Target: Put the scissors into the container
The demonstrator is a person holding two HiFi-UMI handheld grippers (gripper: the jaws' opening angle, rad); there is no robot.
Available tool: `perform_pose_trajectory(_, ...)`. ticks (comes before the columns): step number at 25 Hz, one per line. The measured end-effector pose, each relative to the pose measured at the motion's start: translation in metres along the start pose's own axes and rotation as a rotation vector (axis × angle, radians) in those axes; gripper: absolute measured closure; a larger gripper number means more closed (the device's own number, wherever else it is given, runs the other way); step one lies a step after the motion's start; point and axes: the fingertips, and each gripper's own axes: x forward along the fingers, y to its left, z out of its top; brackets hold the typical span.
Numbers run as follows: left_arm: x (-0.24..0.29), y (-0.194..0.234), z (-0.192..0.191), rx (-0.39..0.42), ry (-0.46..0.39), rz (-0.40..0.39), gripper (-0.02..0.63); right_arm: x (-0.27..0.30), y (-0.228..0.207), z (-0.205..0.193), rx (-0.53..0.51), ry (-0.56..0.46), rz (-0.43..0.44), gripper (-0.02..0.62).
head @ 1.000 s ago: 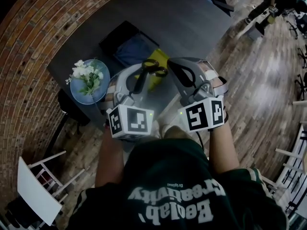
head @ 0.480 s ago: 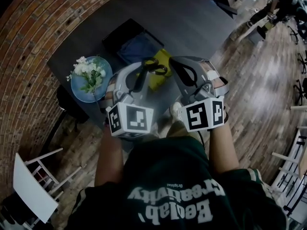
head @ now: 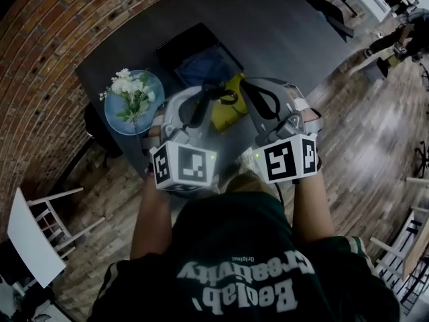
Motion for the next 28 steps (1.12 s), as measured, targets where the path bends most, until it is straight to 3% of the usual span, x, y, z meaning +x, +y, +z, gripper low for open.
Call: perform_pose_trajectory(28, 0.099, -0.016, 0.001, -0.174, 0.248, 0.095, 0.546, 0.056, -0.057, -0.074, -0.018, -0.201, 0.221, 0.589)
